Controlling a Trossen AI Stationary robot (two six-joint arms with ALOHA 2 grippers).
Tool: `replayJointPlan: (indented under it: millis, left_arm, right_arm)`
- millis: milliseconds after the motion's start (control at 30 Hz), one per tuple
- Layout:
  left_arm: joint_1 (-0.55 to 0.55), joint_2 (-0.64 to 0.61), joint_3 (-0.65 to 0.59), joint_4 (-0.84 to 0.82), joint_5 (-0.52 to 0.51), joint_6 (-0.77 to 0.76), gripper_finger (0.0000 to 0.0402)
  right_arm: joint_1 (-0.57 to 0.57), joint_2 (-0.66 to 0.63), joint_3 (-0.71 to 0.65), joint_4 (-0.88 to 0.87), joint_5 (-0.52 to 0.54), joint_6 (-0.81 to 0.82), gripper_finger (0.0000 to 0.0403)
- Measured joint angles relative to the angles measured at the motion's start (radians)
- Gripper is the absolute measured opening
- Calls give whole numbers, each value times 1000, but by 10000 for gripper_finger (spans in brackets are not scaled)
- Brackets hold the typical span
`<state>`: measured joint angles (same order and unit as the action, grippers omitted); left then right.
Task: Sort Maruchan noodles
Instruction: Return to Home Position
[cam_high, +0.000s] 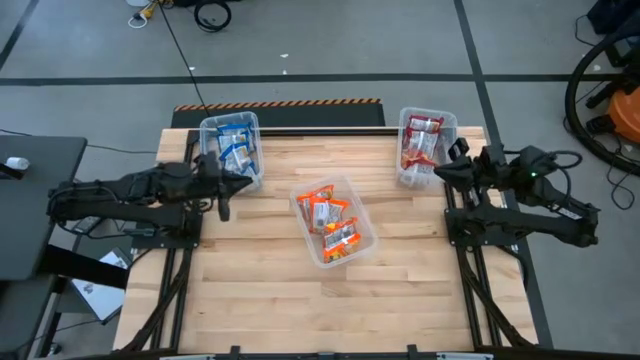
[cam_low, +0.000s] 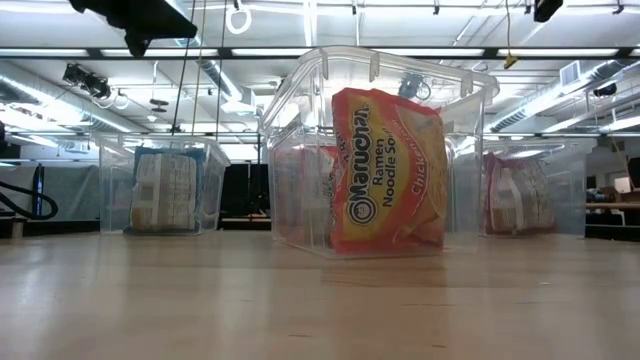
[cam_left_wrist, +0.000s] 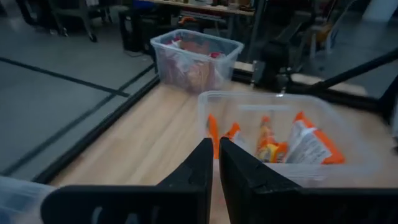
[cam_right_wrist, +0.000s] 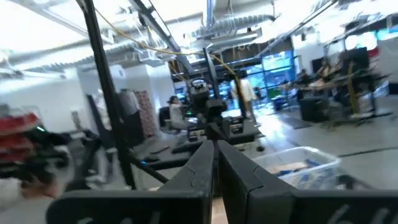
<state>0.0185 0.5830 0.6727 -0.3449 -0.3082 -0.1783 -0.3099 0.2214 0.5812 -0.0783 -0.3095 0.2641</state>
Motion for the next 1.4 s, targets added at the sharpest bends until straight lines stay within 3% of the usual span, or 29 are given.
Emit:
replayJointPlan:
  millis: [167, 367, 600, 733, 833, 900, 967, 1200, 1300, 1400]
  left_arm:
    - [-1, -11, -34, 79, 69, 107, 34]
    - [-1, -155, -250, 316, 130, 107, 34]
    - [-1, -419, -398, 242, 182, 58, 34]
    - [-1, -584, -490, 235, 154, 58, 34]
    - [0, -563, -560, 326, 145, 67, 34]
    - [0, -539, -633, 489, 159, 55, 34]
    - [-2, -539, -663, 543, 199, 47, 34]
    - [-3, -545, -665, 534, 271, 114, 34]
    - [-3, -545, -665, 482, 333, 131, 34]
    - [-3, -544, -665, 397, 378, 116, 34]
  right_arm:
    - [5, -18, -62, 41, -66, -130, 25]
    - [35, -67, -254, 153, -144, -151, 27]
    - [42, -221, -390, 149, -140, -107, 26]
    - [43, -208, -447, 221, -89, -125, 27]
    - [44, -211, -572, 398, -3, -121, 27]
    - [48, -211, -570, 367, 31, -124, 26]
    - [53, -211, -574, 340, 29, -134, 27]
    - [60, -193, -575, 130, 118, -149, 28]
    - [65, -148, -575, 121, 161, -82, 27]
    - [103, -111, -574, 152, 122, -48, 27]
